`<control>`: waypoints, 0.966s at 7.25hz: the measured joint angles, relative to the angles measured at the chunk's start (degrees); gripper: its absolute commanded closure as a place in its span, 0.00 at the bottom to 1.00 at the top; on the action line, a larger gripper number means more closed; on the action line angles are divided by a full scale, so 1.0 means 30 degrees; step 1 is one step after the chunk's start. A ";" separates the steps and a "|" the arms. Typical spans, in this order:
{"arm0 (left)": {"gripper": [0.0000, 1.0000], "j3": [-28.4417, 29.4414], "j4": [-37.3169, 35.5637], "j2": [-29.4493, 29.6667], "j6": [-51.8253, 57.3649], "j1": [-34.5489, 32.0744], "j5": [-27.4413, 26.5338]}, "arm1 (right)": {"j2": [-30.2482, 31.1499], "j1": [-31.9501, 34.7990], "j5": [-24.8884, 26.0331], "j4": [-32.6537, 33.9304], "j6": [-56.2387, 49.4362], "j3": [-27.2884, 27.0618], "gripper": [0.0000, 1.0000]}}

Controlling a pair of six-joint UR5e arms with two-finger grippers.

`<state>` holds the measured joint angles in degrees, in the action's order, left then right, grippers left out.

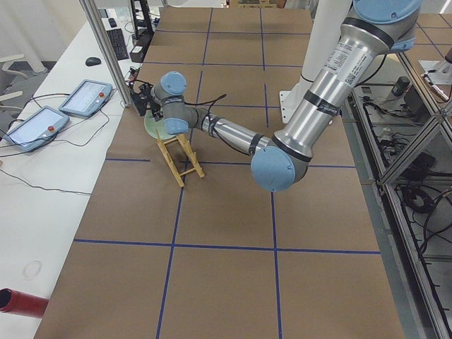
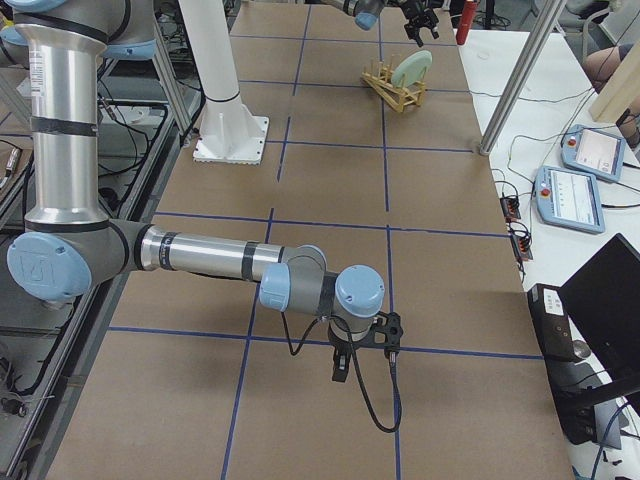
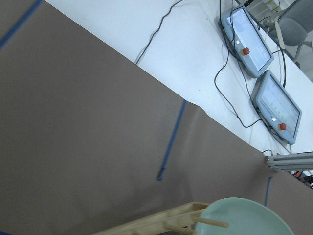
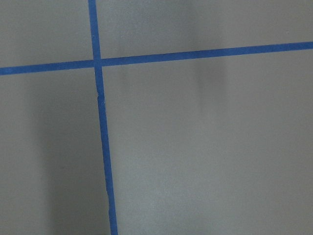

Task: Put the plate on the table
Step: 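Reach the left gripper to the pale green plate's top rim in the rack, then close the left gripper on the plate rim and lift it from the rack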

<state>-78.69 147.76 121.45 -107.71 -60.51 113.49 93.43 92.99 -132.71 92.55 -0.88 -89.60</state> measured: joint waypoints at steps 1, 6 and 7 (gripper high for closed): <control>0.21 0.0081 -0.0019 0.0109 -0.0042 0.0414 -0.0104 | 0.0001 0.0001 -0.0001 0.0000 0.0001 0.0000 0.00; 1.00 -0.0033 -0.0066 0.0185 -0.0037 0.0801 -0.0058 | 0.0000 0.0001 0.0000 0.0000 0.0001 0.0010 0.00; 1.00 -0.0316 -0.0190 0.0185 -0.0113 0.0778 -0.0005 | 0.0000 0.0000 -0.0001 0.0001 0.0000 0.0000 0.00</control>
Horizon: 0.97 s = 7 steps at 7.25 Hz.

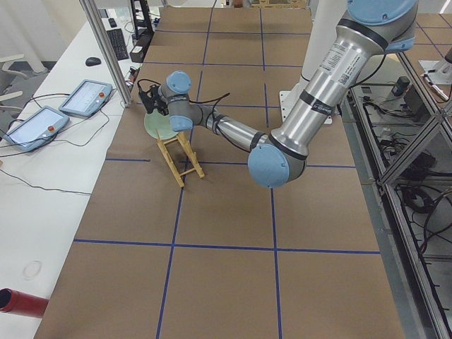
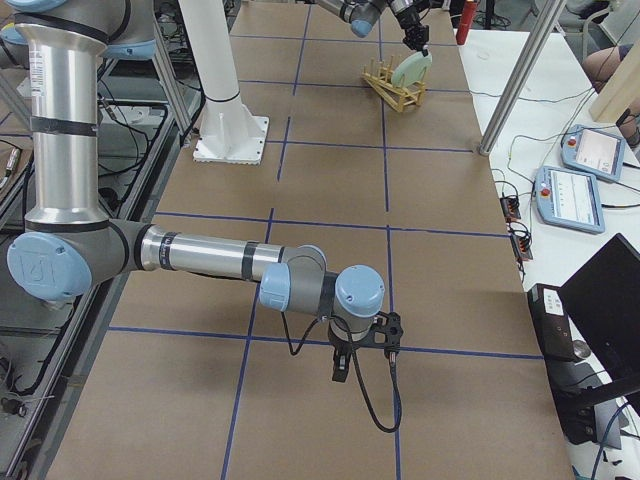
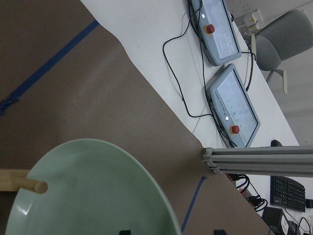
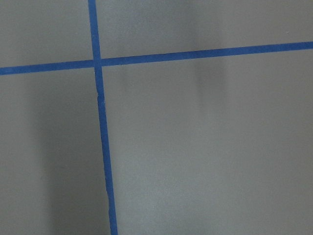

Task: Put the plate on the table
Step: 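Close the left gripper on the plate rim and lift it from the rack, then carry the plate toward the robot and lower it flat onto the table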

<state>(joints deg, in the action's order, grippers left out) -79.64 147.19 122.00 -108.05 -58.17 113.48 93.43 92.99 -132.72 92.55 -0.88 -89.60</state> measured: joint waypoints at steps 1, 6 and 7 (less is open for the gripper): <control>1.00 -0.0738 -0.0657 -0.0001 -0.0066 -0.0094 0.0034 | 0.0001 0.0000 0.0001 0.0000 0.0001 -0.0004 0.00; 1.00 -0.9203 -1.3151 0.0961 -0.1609 0.0148 0.0784 | 0.0000 0.0000 0.0001 0.0000 0.0001 -0.0004 0.00; 1.00 -0.9403 -1.6856 0.1762 -0.1715 0.2256 -0.0365 | -0.0001 -0.0001 0.0000 0.0000 0.0000 -0.0011 0.00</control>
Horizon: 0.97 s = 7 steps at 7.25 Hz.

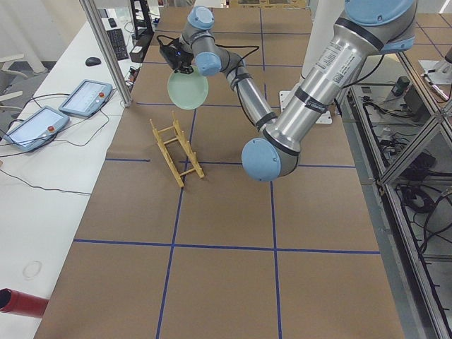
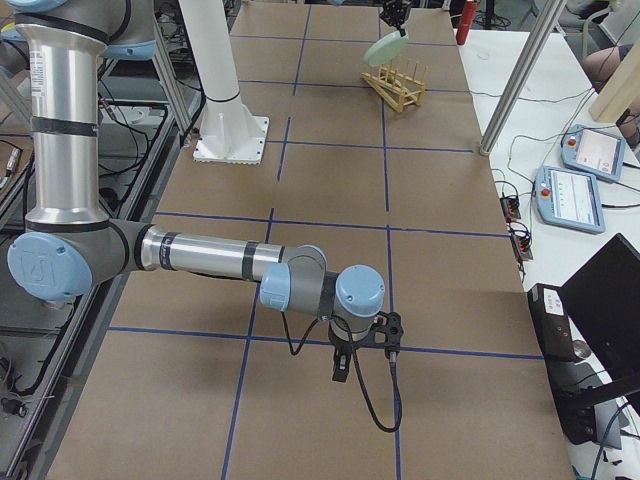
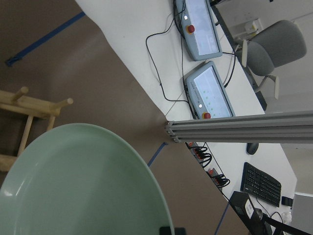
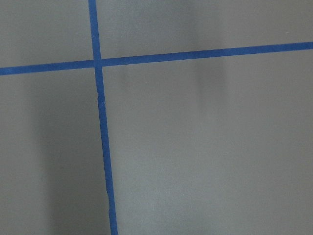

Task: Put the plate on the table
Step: 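Carry the plate toward the robot and lower it flat onto the table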

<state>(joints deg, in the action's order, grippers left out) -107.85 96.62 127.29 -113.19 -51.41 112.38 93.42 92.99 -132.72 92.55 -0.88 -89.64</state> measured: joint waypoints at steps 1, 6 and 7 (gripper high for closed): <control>1.00 0.0097 -0.4068 0.0832 0.0437 0.2354 -0.1626 | 0.0000 0.0001 0.0000 -0.0001 0.0000 -0.0002 0.00; 1.00 0.5746 -1.1395 0.3449 0.7047 0.8592 -0.3651 | 0.0001 0.0000 0.0000 0.0000 0.0000 -0.0003 0.00; 1.00 0.6823 -1.1137 0.4060 0.7562 0.8723 -0.4123 | 0.0001 0.0001 0.0001 0.0000 0.0001 -0.0003 0.00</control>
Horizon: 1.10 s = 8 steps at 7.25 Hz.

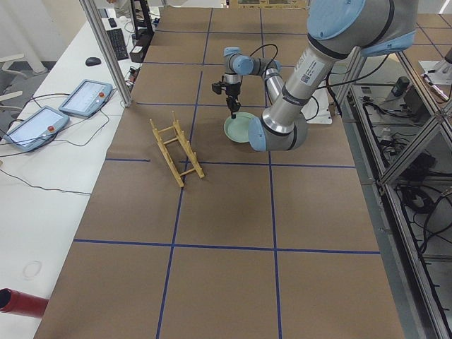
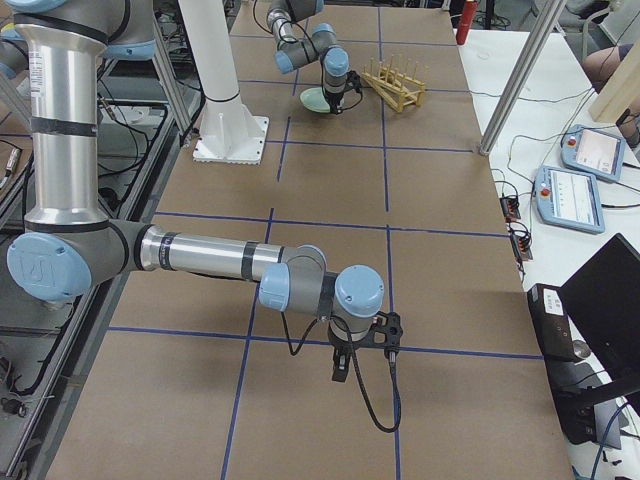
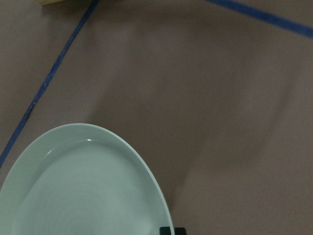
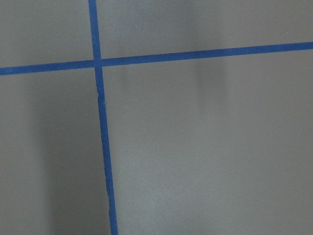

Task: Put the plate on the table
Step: 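Carry the plate toward the robot and lower it flat onto the table, then open the left gripper and withdraw it up past the rack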

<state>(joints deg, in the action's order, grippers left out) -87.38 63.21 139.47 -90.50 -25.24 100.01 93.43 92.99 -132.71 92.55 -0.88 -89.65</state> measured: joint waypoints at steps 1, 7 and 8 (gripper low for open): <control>0.35 0.0884 0.0585 0.0302 0.0311 0.0050 -0.0335 | 0.0000 0.0000 0.0000 0.0000 -0.0001 0.0000 0.00; 0.00 -0.5799 0.0429 -0.1998 0.7596 -0.5541 0.1194 | 0.0000 0.0000 0.0000 0.0001 0.0000 0.0013 0.00; 0.00 -0.6789 0.0403 -0.3011 1.1087 -0.8417 0.2682 | 0.0001 -0.0001 0.0000 0.0001 -0.0001 0.0021 0.00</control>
<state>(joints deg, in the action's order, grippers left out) -107.75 64.42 130.43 -57.25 -50.49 108.06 93.43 92.99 -132.71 92.55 -0.88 -89.58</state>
